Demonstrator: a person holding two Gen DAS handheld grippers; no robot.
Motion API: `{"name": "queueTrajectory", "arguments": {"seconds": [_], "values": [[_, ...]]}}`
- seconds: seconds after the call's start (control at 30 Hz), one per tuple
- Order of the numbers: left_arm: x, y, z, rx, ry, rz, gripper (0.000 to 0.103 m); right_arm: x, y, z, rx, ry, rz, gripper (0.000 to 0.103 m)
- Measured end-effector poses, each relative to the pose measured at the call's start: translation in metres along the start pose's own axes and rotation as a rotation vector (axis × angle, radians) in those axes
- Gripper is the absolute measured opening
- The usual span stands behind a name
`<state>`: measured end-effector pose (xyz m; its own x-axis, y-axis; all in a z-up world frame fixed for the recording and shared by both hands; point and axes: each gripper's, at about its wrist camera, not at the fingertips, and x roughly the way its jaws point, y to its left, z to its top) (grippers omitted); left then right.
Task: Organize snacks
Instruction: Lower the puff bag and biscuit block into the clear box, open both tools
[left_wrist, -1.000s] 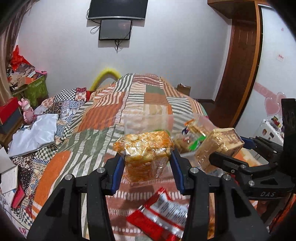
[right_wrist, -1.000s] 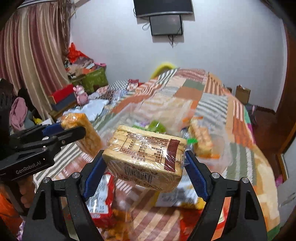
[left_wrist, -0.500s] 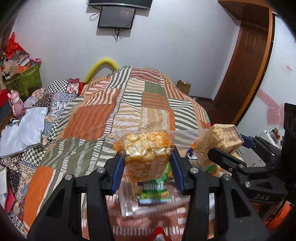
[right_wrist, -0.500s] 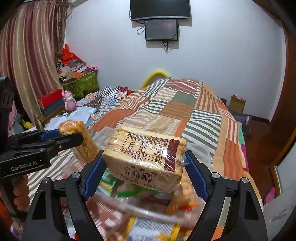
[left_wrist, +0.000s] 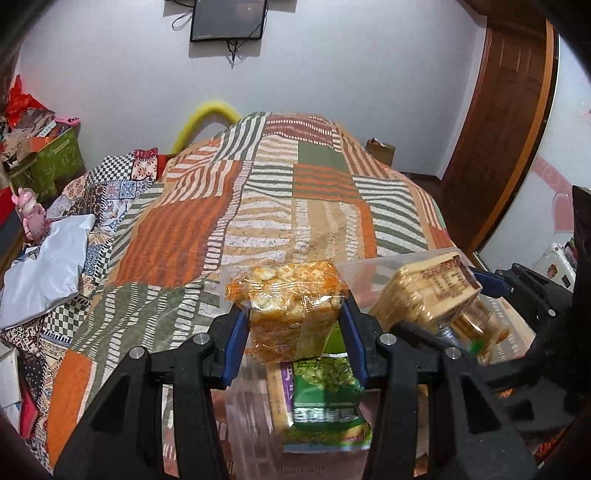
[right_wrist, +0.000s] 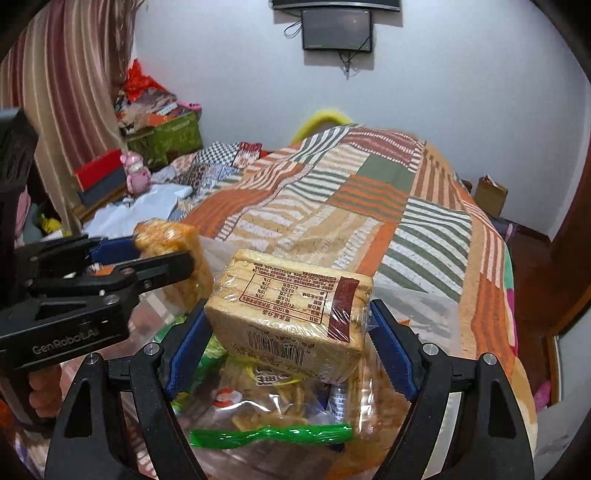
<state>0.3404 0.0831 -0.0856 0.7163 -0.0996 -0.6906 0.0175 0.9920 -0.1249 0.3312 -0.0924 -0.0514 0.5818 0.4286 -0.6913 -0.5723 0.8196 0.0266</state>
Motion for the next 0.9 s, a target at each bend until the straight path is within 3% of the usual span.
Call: {"name": "queueTrajectory", "arguments": {"seconds": [0.5,0.6,0.9], "values": [[0.01,-0.001,-0.003,0.013,0.021,0.021,0.047,0.008,0.0,-0.001,-0.025,0.044,-0.002,0.083],[0.007,-0.003,-0.004,0.022,0.015,0.032,0.057,0.005,0.002,-0.001,-0.036,0.04,-0.013,0.083],[-0.013,-0.007,-0.005,0.038,-0.039,0.053,0.07,-0.011,0.0,-0.001,-0.025,0.008,-0.019,0.088]]}}
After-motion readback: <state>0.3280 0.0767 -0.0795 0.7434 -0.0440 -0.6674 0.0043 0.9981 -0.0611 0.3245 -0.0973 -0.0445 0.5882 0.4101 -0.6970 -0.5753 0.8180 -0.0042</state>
